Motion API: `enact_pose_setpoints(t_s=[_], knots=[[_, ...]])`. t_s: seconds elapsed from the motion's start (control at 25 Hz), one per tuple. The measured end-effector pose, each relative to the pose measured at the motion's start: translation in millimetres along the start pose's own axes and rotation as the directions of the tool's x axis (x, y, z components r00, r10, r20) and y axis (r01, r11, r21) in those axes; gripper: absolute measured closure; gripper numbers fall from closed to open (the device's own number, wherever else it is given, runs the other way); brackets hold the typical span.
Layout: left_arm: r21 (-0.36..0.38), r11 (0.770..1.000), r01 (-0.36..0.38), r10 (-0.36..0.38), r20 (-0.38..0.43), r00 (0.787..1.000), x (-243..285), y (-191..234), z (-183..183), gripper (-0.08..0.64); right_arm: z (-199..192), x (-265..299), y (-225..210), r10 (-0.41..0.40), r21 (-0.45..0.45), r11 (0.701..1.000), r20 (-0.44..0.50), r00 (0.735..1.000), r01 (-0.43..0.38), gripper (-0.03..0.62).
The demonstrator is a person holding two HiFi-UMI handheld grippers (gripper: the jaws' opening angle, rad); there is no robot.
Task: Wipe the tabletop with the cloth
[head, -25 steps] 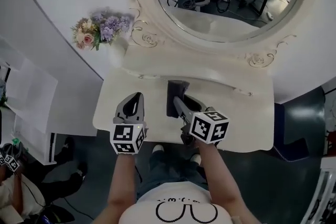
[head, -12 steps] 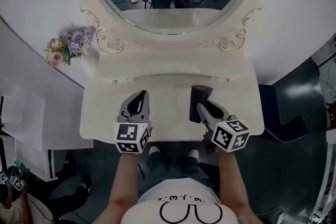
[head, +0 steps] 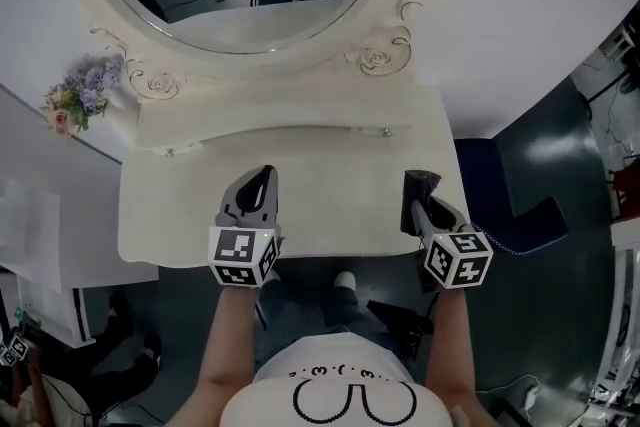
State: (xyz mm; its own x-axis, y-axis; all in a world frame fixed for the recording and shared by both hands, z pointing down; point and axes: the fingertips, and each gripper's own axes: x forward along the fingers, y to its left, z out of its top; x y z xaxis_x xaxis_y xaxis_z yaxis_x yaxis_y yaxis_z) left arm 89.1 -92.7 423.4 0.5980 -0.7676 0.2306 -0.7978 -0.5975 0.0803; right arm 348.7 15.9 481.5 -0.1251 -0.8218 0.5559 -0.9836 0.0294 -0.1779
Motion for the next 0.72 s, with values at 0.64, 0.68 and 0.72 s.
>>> enact_pose_setpoints(t_s=[0.64,0.68,0.72], knots=[[0.048,0.998,-0.027,0.030,-0.065,0.997,13.8,-53.0,-19.8,0.561,-52.5,-14.4,-154.4,-0.458,-0.529,0.794,-0.195,0.867,0.300,0.511],[0.051,0.998,-0.030,0.034,-0.068,0.997,13.7,-53.3,-20.6,0.561,-54.9,-12.6,-160.4,-0.479,-0.555,0.774,-0.196,0.856,0.305,0.511],[0.054,0.998,-0.034,0.038,-0.070,0.997,13.8,-53.4,-21.2,0.561,-57.3,-10.2,-165.3,-0.494,-0.575,0.758,-0.199,0.846,0.307,0.511]])
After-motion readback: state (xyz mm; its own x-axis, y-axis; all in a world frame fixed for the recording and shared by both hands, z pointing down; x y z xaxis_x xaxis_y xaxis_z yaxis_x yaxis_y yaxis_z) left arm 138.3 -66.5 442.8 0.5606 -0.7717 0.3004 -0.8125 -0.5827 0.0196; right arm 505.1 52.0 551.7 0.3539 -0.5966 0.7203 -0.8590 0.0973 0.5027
